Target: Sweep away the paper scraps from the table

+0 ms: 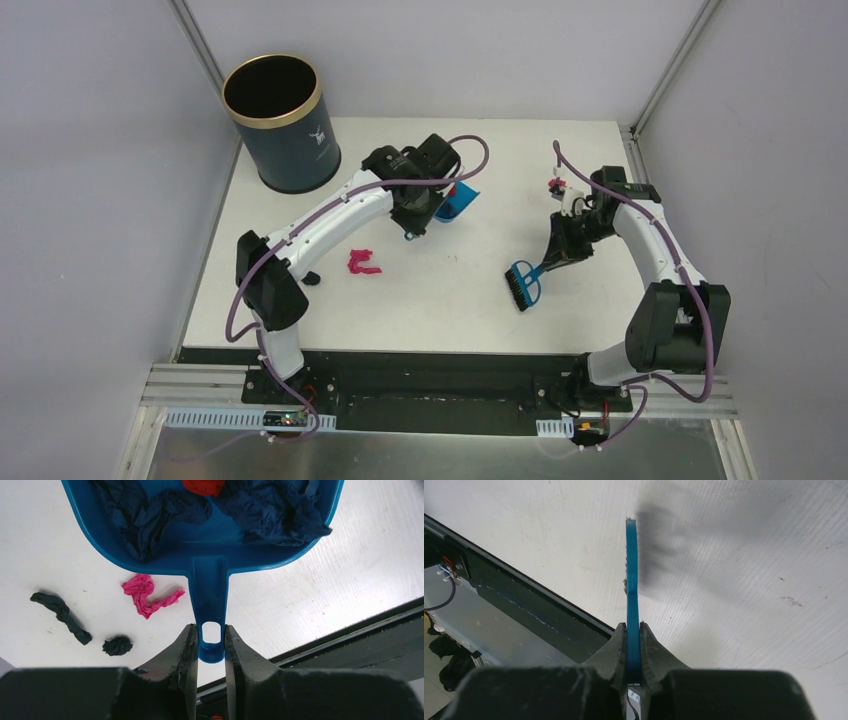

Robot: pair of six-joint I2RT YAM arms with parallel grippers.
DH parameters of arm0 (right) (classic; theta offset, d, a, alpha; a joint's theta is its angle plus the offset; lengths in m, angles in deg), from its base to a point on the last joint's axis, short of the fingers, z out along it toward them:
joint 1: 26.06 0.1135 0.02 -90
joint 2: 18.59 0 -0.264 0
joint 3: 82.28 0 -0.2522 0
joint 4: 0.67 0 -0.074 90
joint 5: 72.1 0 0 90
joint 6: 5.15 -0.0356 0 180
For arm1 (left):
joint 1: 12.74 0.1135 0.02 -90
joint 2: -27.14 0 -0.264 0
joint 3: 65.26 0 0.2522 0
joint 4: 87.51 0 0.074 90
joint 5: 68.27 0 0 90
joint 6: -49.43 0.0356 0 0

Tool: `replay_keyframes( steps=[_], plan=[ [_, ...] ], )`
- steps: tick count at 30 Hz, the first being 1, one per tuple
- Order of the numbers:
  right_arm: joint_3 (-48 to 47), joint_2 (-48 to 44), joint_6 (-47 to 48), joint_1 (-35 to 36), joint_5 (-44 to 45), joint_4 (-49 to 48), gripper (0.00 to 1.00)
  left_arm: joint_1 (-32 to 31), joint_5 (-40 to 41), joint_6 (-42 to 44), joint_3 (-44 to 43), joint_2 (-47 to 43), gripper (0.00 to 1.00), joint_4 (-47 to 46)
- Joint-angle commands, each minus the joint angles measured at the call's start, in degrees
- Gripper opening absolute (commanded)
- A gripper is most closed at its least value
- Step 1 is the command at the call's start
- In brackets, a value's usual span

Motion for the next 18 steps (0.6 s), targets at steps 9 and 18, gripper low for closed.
replay_keyframes(
  steps=[9, 18],
  plan=[
    [4.38, -3.7, -0.75, 0.14, -5.81, -5.18, 0.0, 10.18, 0.11, 2.06, -17.75, 4.59, 0.0, 7.2],
    [4.98, -3.14, -0.72, 0.14, -6.49, -5.54, 0.0, 19.91, -2.68, 2.3, -27.98, 8.56, 0.0, 8.94]
  ],
)
